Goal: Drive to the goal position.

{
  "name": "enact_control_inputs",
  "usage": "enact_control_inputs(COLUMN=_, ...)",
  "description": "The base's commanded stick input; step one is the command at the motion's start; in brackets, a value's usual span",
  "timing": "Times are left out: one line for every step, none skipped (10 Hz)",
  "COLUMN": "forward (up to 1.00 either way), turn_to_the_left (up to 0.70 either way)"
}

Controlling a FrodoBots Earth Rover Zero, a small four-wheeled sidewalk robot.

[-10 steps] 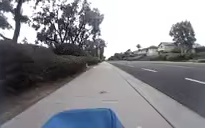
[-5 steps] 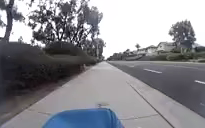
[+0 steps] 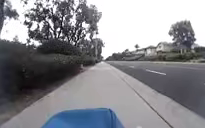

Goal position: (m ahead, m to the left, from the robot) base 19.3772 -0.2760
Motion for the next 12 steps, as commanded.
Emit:
enact_control_inputs(forward=1.0, turn_to_the_left=0.0)
enact_control_inputs(forward=1.0, turn_to_the_left=0.0)
enact_control_inputs(forward=1.0, turn_to_the_left=0.0)
enact_control_inputs(forward=1.0, turn_to_the_left=0.0)
enact_control_inputs(forward=1.0, turn_to_the_left=0.0)
enact_control_inputs(forward=1.0, turn_to_the_left=0.0)
enact_control_inputs(forward=1.0, turn_to_the_left=0.0)
enact_control_inputs(forward=1.0, turn_to_the_left=0.0)
enact_control_inputs(forward=1.0, turn_to_the_left=0.0)
enact_control_inputs(forward=1.0, turn_to_the_left=0.0)
enact_control_inputs(forward=1.0, turn_to_the_left=0.0)
enact_control_inputs(forward=1.0, turn_to_the_left=0.02)
